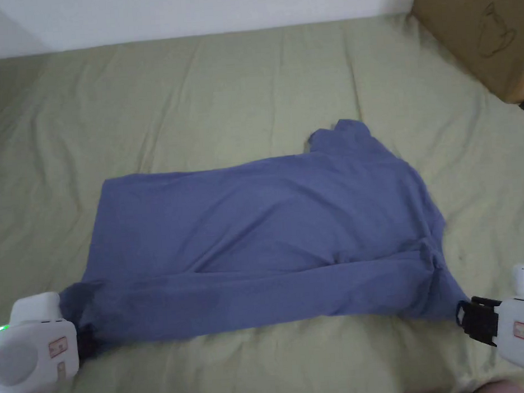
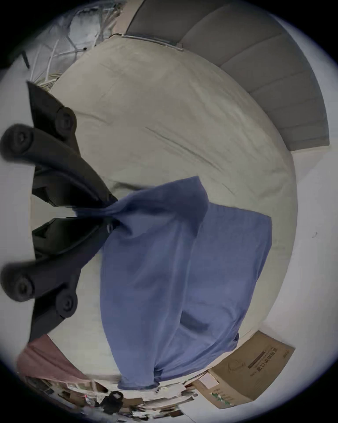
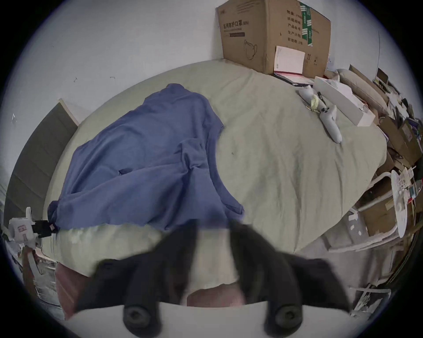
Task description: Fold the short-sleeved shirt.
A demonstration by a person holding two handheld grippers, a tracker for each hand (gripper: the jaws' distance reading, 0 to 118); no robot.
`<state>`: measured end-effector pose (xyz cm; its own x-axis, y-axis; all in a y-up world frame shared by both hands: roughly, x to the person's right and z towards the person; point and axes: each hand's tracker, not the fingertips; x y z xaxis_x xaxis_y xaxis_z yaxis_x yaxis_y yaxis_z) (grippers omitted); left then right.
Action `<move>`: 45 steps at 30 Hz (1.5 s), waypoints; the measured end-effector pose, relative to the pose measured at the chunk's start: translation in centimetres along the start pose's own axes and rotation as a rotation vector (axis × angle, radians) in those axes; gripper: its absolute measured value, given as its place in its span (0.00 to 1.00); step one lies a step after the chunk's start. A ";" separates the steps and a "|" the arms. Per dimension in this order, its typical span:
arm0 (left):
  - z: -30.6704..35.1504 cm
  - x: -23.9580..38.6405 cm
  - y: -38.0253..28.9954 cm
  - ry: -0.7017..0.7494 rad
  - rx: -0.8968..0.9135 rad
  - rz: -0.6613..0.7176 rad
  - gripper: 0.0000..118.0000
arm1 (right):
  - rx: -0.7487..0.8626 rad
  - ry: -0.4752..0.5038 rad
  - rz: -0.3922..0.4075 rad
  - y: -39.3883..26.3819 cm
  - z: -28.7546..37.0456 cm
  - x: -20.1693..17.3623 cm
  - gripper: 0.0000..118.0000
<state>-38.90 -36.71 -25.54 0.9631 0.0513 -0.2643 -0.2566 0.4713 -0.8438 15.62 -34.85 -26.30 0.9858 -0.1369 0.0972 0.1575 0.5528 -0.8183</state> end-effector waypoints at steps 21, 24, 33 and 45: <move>3.1 -0.3 0.8 0.016 0.001 -0.116 0.05 | -0.081 -0.030 0.139 4.0 -2.9 0.2 0.10; 4.7 -0.7 0.1 0.017 0.001 -0.137 0.05 | -0.066 -0.052 0.174 3.9 -1.2 0.7 0.10; 3.4 -1.5 -6.3 0.030 -0.118 -0.142 0.05 | -0.166 -0.042 0.134 -2.0 -1.6 3.2 0.10; 9.2 0.1 -1.5 -0.048 0.108 -0.072 0.73 | 0.034 -0.008 0.091 2.7 2.8 1.8 0.61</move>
<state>-37.67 -29.35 -20.02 0.9821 0.0552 -0.1802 -0.1794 0.5673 -0.8037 17.99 -31.28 -26.70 0.9965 -0.0784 0.0278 0.0688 0.5899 -0.8046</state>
